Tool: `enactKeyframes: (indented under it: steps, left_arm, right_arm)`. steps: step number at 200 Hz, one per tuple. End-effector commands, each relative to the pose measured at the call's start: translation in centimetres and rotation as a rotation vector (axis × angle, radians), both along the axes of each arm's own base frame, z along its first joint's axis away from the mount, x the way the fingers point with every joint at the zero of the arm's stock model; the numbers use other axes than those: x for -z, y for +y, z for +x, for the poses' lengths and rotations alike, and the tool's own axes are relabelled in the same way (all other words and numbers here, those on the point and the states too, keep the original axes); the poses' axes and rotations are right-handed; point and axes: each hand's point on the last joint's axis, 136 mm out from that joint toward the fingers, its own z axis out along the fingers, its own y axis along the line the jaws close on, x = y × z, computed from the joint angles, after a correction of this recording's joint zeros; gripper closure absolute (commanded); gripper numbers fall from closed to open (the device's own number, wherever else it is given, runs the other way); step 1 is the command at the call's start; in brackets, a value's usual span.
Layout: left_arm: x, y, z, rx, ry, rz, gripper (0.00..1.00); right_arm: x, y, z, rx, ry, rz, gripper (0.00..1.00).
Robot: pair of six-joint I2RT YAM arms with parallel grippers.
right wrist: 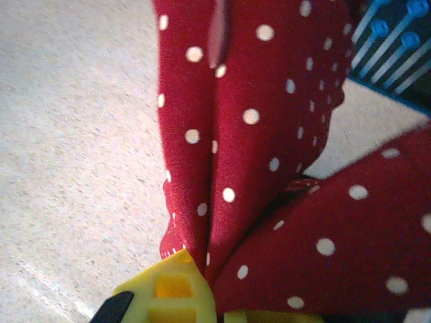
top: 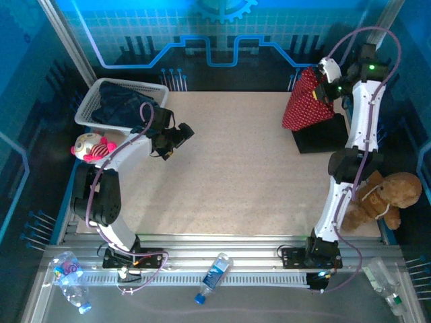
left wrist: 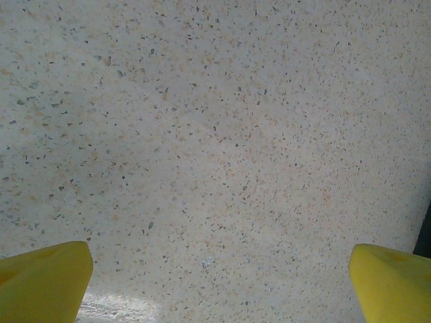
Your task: Fold and stack the skirts
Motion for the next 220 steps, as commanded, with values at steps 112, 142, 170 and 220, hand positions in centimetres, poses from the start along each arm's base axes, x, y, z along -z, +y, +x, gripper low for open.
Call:
enactKeyframes:
  steps: [112,142,170,220]
  left_arm:
    - [0.9,-0.3,0.1,0.031,0.034,0.011,0.01]
    - [1.0,0.0,0.0,0.025,0.044,0.029,0.01]
    - [1.1,0.0,0.1,0.018,0.046,0.032,0.01]
    - [1.4,-0.1,0.4,0.024,0.053,0.033,0.01]
  right_arm:
    - [14.2,-5.8,-1.7,-0.023,0.283,0.133,1.00]
    - [14.5,-5.3,-0.8,-0.038,0.286,0.099,1.00]
    - [13.9,-5.5,-0.4,-0.022,0.283,-0.022,1.00]
    - [9.4,-7.7,-0.5,0.071,0.198,-0.267,1.00]
